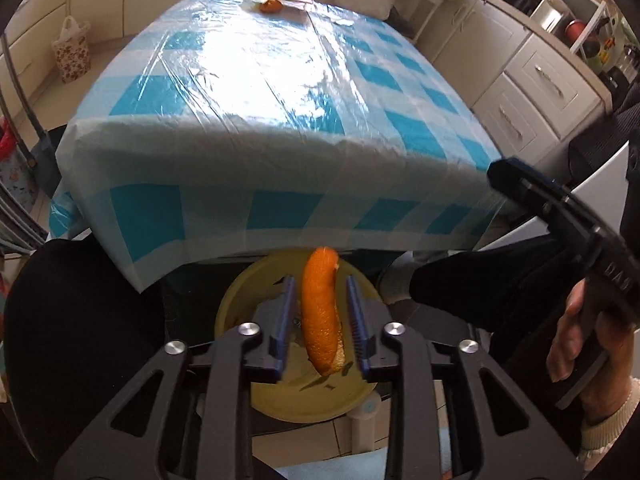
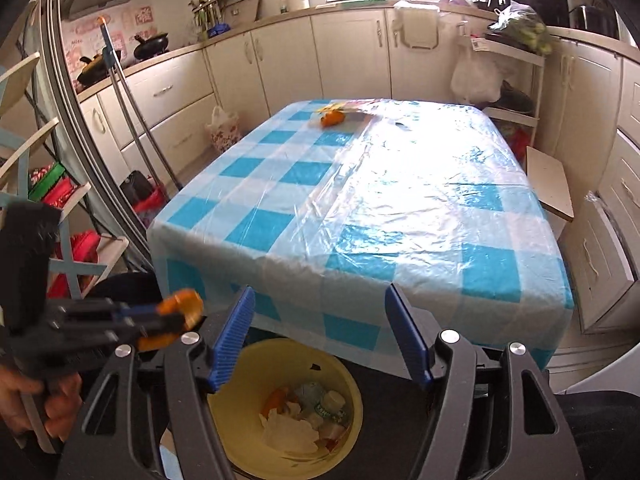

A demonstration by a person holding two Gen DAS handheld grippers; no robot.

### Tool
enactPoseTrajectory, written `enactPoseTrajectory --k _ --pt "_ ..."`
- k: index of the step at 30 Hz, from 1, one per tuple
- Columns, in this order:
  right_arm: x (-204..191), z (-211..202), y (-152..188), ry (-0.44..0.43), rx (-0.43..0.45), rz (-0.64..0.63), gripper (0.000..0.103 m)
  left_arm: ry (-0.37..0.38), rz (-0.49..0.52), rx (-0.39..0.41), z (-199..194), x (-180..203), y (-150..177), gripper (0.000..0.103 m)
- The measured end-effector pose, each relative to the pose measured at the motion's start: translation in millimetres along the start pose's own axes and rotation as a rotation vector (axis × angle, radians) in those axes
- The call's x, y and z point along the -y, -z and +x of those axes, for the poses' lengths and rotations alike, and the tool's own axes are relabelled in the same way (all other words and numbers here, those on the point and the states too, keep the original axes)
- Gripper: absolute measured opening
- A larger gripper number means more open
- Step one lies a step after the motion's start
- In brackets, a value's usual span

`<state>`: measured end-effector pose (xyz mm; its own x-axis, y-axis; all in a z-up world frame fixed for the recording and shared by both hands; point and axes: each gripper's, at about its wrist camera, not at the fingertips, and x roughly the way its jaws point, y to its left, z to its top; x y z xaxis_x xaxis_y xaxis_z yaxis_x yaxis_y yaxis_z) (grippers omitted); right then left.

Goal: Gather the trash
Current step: 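Move the right tool back toward the table while the left tool holds the peel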

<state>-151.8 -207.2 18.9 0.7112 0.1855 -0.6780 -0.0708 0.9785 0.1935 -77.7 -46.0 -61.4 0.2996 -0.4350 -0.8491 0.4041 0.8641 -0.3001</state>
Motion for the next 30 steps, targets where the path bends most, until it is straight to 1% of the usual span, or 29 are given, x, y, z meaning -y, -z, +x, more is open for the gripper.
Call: enactPoseTrajectory --k 1,2,5,8,10,13,18,22,30 --pt "1 0 -2 -0.001 0.002 0.003 0.066 -0.025 0.013 0.007 0 2 1 0.047" --pt "0 0 -4 -0.001 0.004 0.005 0.066 -0.035 0.019 0.024 -3 4 1 0.052" --pt "2 -2 -6 -0.003 0.017 0.011 0.066 -0.040 0.016 0.098 -16 3 1 0.059" --pt "4 -5 -7 -0.005 0.031 0.017 0.066 -0.070 0.003 0.196 -37 -3 -2 0.062" --pt "3 -5 -7 -0.008 0.035 0.018 0.067 -0.115 -0.003 0.273 -53 -6 -4 0.066" --pt "0 -5 -7 -0.008 0.038 0.005 0.068 -0.156 -0.034 0.356 -71 -14 -5 0.071" --pt "-5 -5 -7 -0.004 0.045 -0.019 0.068 -0.155 -0.100 0.383 -81 -32 -7 0.071" --pt "-6 -3 -6 0.002 0.043 -0.028 0.068 -0.154 -0.096 0.397 -85 -33 -8 0.071" --pt "-7 -3 -6 0.003 0.043 -0.032 0.068 -0.154 -0.103 0.397 -83 -32 -6 0.072"
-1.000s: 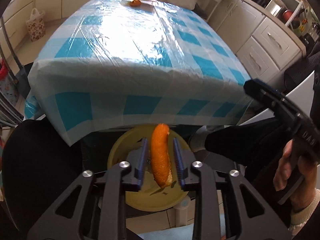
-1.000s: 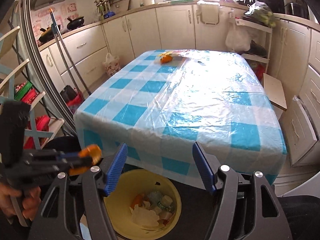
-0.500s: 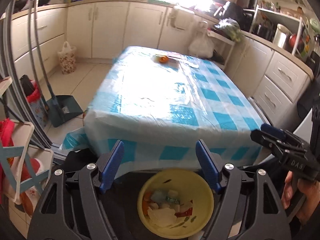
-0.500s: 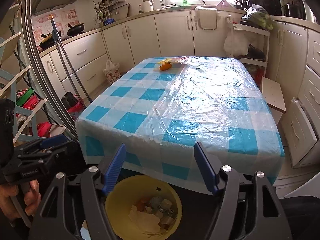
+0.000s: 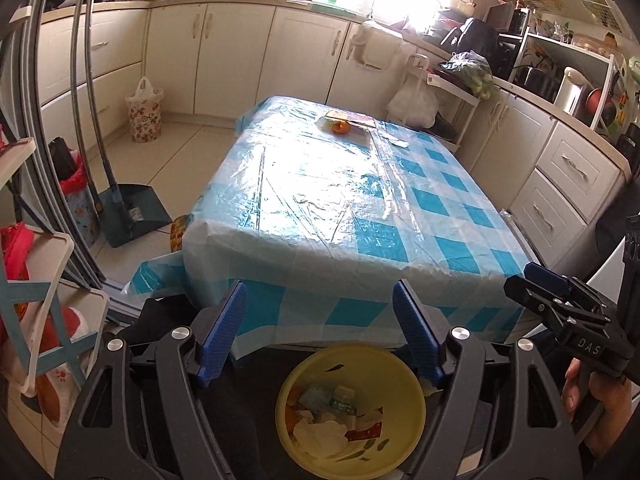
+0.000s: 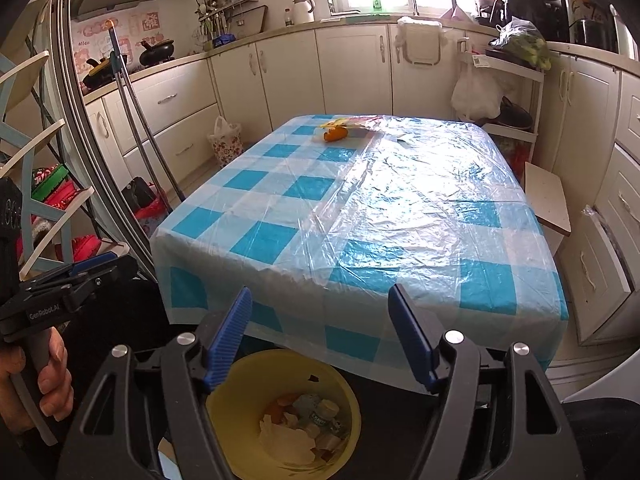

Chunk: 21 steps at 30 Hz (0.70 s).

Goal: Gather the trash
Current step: 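Move the right tool back toward the table while the left tool holds the peel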

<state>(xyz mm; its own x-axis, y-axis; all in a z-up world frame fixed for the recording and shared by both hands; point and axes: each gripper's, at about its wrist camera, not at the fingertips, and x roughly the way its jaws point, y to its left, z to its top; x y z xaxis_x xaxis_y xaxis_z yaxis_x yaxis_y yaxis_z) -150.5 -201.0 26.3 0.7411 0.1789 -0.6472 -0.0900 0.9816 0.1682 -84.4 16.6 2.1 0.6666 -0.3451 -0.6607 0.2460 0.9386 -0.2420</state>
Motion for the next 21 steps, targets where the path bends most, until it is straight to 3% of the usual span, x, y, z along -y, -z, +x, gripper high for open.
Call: enactPoseTrajectory --k 21 --pt "-2.8 -1.8 -1.3 -0.006 0.013 -0.007 0.068 -0.003 -0.018 0.019 -3.1 -3.0 -2.3 0.075"
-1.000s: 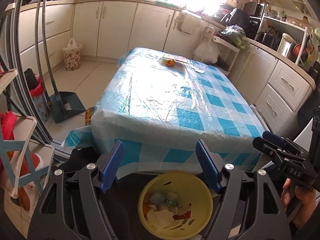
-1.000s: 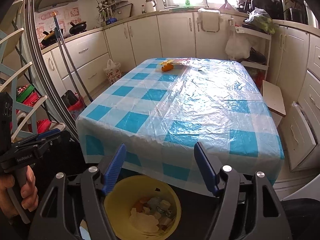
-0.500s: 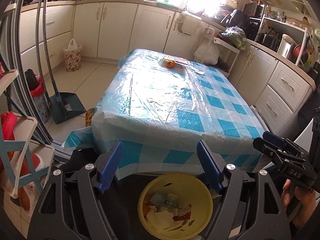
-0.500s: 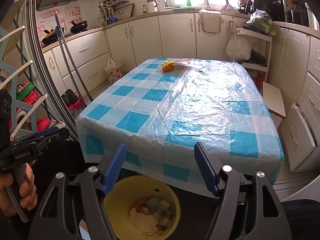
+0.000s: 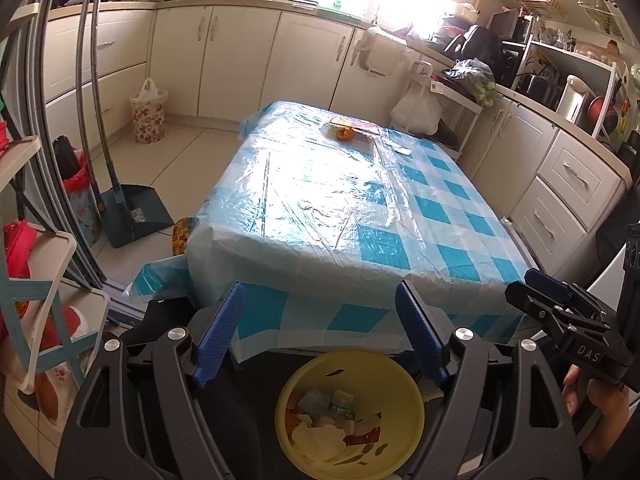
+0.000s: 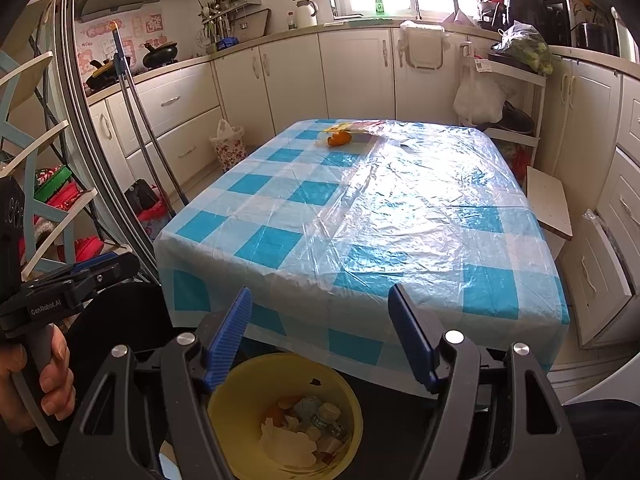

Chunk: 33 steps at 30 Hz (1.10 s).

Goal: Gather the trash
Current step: 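Move the right tool back toward the table while the left tool holds the peel, then grasp the yellow-and-red paper bag with the right tool and lift it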

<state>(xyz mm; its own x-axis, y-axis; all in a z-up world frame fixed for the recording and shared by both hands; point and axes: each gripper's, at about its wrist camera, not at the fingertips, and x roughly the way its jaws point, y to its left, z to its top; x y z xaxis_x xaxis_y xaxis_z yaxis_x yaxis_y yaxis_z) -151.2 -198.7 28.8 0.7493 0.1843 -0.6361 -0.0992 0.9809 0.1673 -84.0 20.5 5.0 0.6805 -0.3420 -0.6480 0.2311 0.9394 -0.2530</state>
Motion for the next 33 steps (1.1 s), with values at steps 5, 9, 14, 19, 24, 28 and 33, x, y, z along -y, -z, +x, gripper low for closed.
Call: enactPoseTrajectory --k 5,9,14,19,24,28,33 --pt "-2 -1 -1 -0.003 0.003 -0.003 0.068 0.001 -0.003 0.005 -1 -1 -1 0.075" --pt "-5 0 -2 -0.005 0.007 -0.012 0.070 0.002 -0.008 0.012 -3 -2 -2 0.076" --pt "-10 -1 -7 -0.009 0.014 -0.036 0.071 0.001 -0.029 0.030 -5 -8 -9 0.077" --pt "-12 0 -29 -0.006 0.041 -0.099 0.074 -0.019 -0.047 0.067 1 -19 -28 0.078" --pt "-11 31 -80 0.018 0.024 -0.183 0.075 -0.060 -0.094 0.094 17 -37 -41 0.079" --pt "-24 80 -125 0.054 -0.002 -0.327 0.077 -0.103 -0.121 0.118 27 -47 -38 0.079" --pt "-32 173 -179 0.118 -0.079 -0.449 0.078 -0.114 -0.135 0.137 34 -59 -42 0.080"
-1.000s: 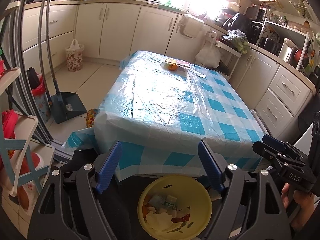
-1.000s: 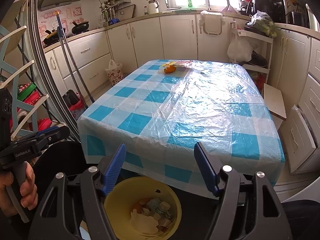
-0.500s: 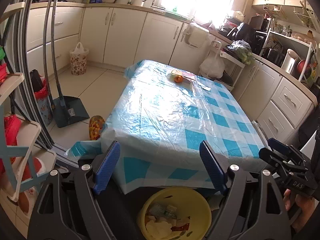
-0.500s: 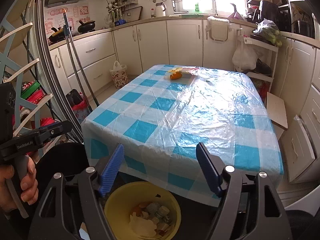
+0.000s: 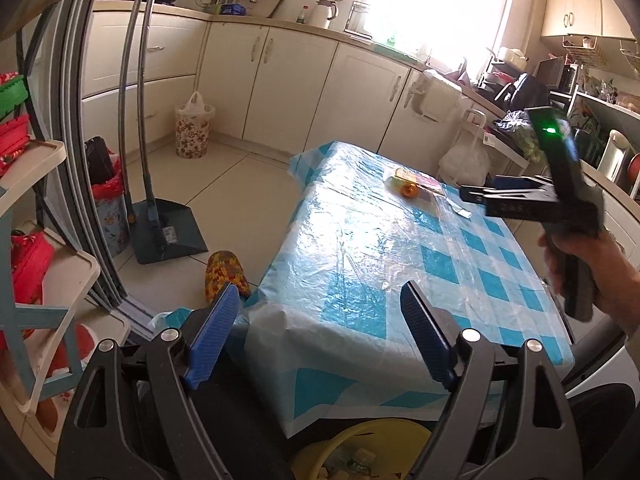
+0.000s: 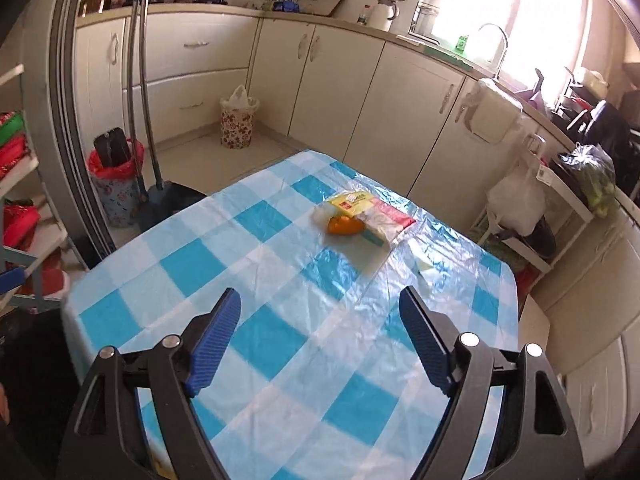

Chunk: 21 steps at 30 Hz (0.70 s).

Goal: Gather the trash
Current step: 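Grasp the yellow-and-red paper bag with the right tool and lift it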

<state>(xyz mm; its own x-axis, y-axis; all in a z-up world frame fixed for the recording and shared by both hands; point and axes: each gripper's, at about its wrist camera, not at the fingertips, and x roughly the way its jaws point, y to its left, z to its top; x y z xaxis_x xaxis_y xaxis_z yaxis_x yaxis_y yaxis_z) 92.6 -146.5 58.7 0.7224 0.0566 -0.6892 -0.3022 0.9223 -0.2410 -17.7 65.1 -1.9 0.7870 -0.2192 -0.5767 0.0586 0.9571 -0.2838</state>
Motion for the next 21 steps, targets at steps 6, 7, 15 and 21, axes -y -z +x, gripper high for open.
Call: enactPoseTrajectory --k 6,7,15,21 --pt "5 99 -48 0.032 -0.112 -0.097 0.078 0.005 0.000 0.039 6 -1 -13 0.081" --pt "7 111 -52 0.035 -0.129 -0.103 0.078 0.006 0.001 0.046 7 0 -16 0.082" --pt "48 187 -66 0.006 -0.264 -0.017 0.062 0.010 -0.030 0.049 16 -7 -26 0.083" --pt "81 193 -58 -0.181 -0.294 0.235 0.006 0.008 -0.023 0.043 18 -7 -26 0.083"
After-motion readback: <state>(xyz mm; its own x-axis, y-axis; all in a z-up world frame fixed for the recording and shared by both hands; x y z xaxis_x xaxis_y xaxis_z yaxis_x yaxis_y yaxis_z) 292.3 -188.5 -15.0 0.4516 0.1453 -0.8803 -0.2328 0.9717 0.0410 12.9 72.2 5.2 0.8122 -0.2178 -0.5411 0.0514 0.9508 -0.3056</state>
